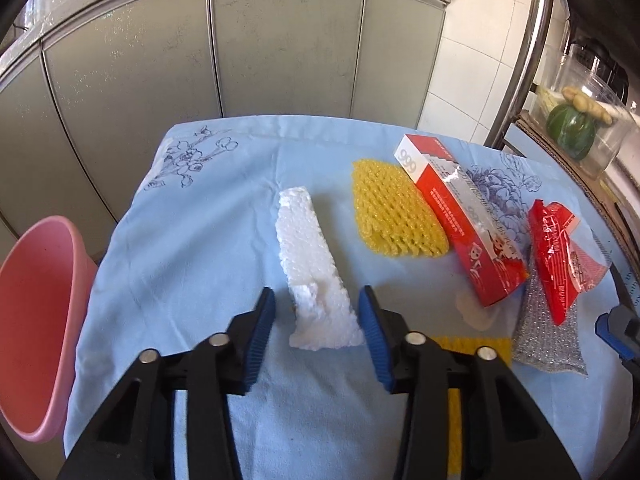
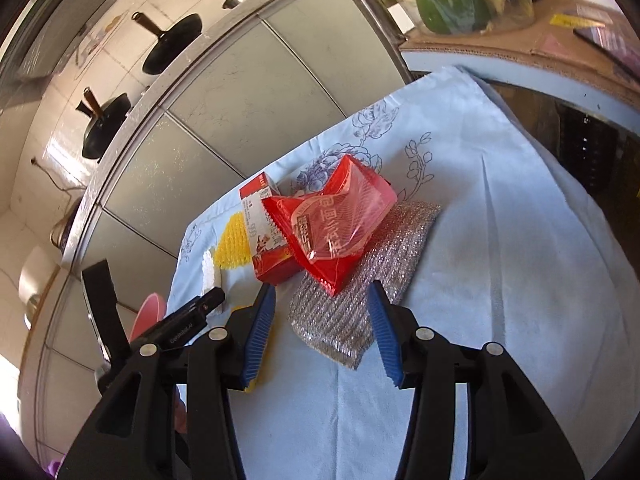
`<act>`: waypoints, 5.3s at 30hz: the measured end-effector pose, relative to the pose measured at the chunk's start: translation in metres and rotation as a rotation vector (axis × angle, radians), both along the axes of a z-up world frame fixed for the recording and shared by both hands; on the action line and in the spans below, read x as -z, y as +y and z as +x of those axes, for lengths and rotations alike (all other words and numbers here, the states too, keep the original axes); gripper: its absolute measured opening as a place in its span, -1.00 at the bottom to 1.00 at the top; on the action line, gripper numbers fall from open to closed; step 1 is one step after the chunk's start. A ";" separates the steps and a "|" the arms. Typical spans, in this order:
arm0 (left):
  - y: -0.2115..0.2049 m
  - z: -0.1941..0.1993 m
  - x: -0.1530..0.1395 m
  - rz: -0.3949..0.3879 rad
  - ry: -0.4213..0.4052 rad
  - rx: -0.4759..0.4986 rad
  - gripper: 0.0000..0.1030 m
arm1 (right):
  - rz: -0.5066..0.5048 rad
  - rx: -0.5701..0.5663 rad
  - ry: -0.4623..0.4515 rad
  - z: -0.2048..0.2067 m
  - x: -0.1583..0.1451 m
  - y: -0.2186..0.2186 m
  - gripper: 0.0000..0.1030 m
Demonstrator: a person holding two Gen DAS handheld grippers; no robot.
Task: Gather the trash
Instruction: 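Grasp the white foam strip with the left tool while the right tool grasps the red wrapper bag, then carry both items over the pink bucket and open both tools to drop them, then move both open tools back over the remaining trash on the table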
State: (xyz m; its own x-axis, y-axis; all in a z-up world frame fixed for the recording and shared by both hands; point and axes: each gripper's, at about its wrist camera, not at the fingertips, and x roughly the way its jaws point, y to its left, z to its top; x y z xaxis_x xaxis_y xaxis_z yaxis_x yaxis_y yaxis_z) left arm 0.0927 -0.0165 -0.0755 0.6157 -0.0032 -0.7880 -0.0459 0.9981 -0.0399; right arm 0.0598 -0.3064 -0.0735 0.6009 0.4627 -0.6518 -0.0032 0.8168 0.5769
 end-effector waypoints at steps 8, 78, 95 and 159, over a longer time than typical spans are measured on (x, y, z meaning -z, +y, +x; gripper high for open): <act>0.008 -0.011 -0.004 -0.029 -0.014 0.011 -0.46 | 0.100 0.064 0.056 0.031 0.015 -0.008 0.04; 0.203 -0.168 -0.042 -0.038 -0.221 -0.396 -0.45 | -0.307 -0.624 -0.340 -0.017 -0.062 0.284 -0.56; 0.241 -0.170 -0.018 -0.045 -0.162 -0.492 -0.45 | -0.381 -0.784 -0.307 -0.024 -0.038 0.361 -0.57; 0.239 -0.186 -0.022 -0.175 -0.156 -0.425 -0.14 | -0.382 -0.707 -0.251 -0.054 -0.040 0.343 -0.24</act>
